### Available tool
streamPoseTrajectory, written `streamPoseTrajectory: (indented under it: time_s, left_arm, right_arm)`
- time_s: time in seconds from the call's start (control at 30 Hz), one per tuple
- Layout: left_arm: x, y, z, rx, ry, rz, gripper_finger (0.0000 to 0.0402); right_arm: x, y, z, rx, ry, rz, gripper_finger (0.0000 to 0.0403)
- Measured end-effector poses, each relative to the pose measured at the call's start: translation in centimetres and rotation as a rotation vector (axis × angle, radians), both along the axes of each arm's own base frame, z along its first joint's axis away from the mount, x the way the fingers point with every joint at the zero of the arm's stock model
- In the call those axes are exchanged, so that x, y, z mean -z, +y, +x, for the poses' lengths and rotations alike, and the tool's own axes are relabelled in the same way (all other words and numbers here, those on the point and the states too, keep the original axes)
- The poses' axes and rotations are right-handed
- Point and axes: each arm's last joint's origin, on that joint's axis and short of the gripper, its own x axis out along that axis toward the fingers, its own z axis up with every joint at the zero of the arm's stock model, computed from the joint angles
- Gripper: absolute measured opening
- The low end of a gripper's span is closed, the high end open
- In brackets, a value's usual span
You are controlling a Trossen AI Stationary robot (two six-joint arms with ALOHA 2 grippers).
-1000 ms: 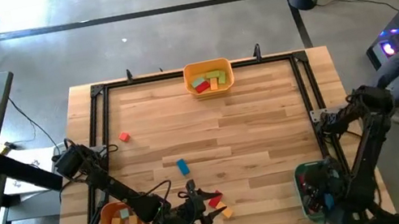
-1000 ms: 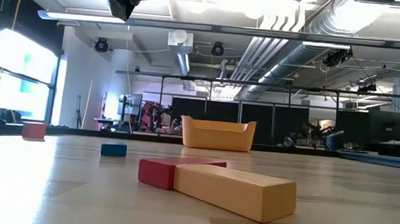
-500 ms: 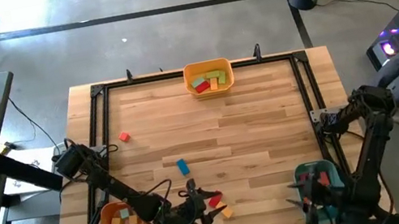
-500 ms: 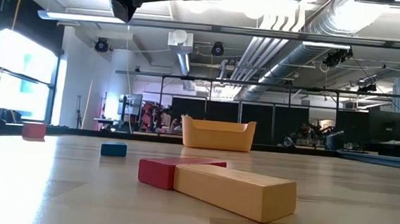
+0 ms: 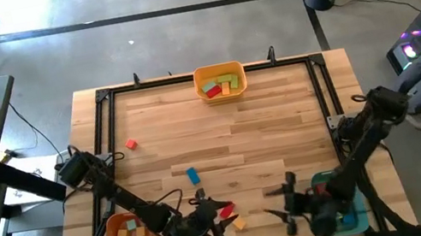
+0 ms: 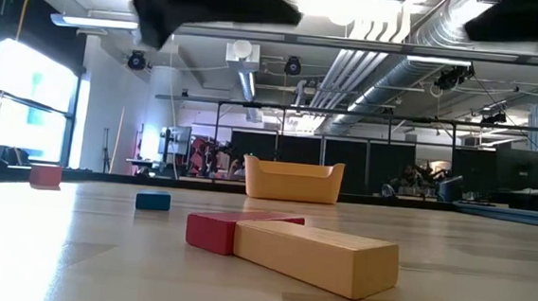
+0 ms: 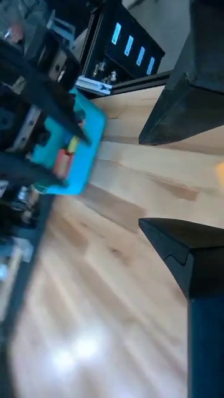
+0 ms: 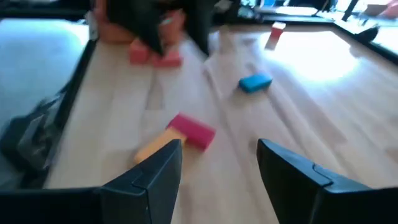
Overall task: Sort blocks by size
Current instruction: Put the small red rectangle block into the yellow bin
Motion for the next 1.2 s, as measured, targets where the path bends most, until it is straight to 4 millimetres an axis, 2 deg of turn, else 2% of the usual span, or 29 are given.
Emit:
streamPoseTrajectory:
  time_s: [0.17, 0.4, 0.6, 0.77, 0.87, 1.0, 1.2]
  left_arm:
    - [1.7, 0.6, -0.8, -0.068, 0.133, -0.155, 0.0186]
    - [2.9, 1.6, -1.5, -0.227, 0.194, -0.279, 0.0186]
    - [4.1, 1.5, -0.3, -0.197, 0.156, -0.235, 0.0186]
    - [6.6, 1.7, 0.6, -0.146, 0.234, -0.3, 0.0186]
    - [7.9, 2.1, 0.9, -0.173, 0.266, -0.338, 0.0186]
    - [8.2, 2.8, 1.2, -0.201, 0.284, -0.362, 0.0186]
    - [7.5, 5.0, 2.1, -0.205, 0.32, -0.277, 0.0186]
  right_arm:
    - [1.4, -2.9, 1.8, 0.039, -0.076, 0.021, 0.0206]
    - [3.3, -5.3, 2.2, -0.012, -0.05, 0.082, 0.0206]
    - [3.7, -5.5, 2.1, -0.045, -0.021, 0.037, 0.0206]
    - [3.7, -5.5, 2.0, -0.06, -0.014, 0.006, 0.0206]
    - [3.7, -5.5, 2.0, -0.064, -0.011, -0.005, 0.0206]
    - [3.8, -5.6, 2.0, -0.067, -0.005, -0.015, 0.0206]
    - [3.8, -5.6, 2.0, -0.067, 0.003, -0.021, 0.0206]
